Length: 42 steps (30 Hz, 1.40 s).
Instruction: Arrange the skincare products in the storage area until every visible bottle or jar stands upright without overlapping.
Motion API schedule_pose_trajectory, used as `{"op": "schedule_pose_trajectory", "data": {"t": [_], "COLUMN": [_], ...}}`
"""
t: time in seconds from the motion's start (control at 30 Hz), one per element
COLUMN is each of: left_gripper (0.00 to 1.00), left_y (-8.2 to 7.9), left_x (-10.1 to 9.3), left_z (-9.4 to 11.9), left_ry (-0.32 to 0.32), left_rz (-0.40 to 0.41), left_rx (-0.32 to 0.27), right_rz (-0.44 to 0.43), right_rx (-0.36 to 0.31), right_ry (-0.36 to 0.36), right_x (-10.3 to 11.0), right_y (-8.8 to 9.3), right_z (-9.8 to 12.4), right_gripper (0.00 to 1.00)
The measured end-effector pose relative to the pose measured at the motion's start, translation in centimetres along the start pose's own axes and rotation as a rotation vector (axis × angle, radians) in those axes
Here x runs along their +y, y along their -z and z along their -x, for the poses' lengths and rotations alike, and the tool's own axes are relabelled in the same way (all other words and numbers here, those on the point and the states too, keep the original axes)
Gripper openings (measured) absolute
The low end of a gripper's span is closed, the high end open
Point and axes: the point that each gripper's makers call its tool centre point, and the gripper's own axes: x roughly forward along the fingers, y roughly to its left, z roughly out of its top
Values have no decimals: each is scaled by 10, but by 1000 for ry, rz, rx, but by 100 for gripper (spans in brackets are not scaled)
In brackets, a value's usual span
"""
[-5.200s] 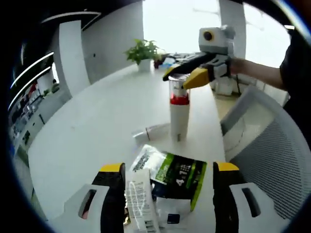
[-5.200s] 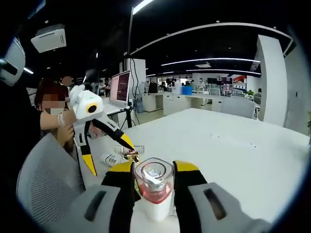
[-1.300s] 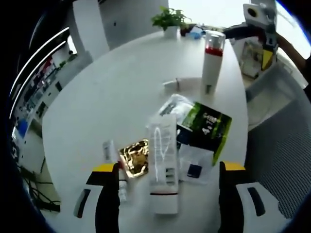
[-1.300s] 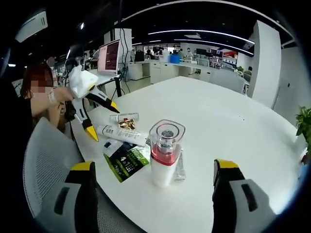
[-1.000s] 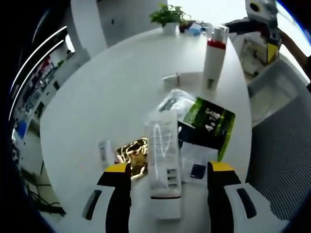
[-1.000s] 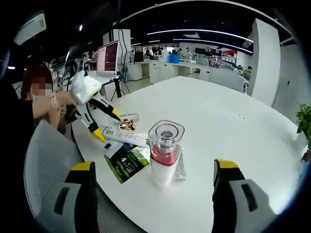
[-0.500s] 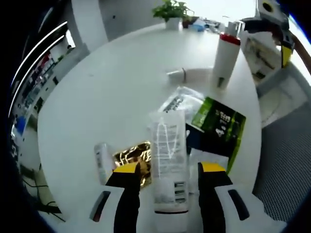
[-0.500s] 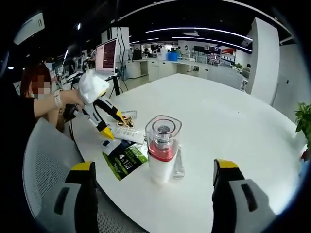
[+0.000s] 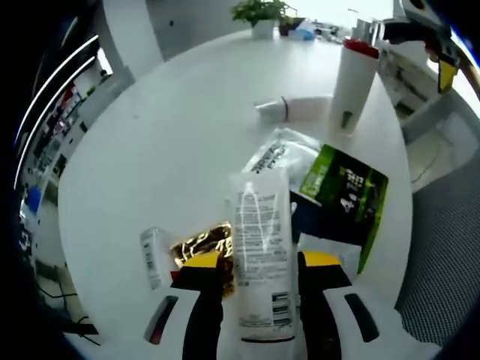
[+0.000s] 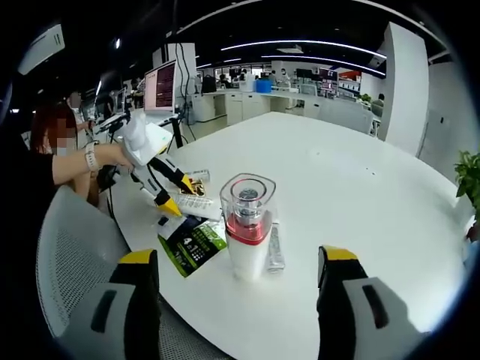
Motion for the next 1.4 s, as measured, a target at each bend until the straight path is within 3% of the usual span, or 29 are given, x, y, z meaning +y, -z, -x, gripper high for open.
{"op": "schedule_pose_trajectory", "data": {"t": [0.6, 0.83, 0.97, 1.4], "left_gripper": [30, 30, 29, 25], "left_y": [0, -1, -3, -5], "left_x": [2, 3, 1, 4], "left_z": [-8, -9, -9, -7], "left_ry": [2, -1, -20, -21], "left_rz": [26, 67, 30, 118], "left_rx": [9, -12, -26, -89], "right_rz": [-18, -20, -34, -73], "right_rx": [6, 17, 22, 3], "right_ry": [-1, -6, -8, -3], "right_x": [1, 7, 9, 14], "right_y": [2, 6, 9, 11], "right_z": [0, 2, 2, 4], "right_gripper": [83, 83, 82, 80]}}
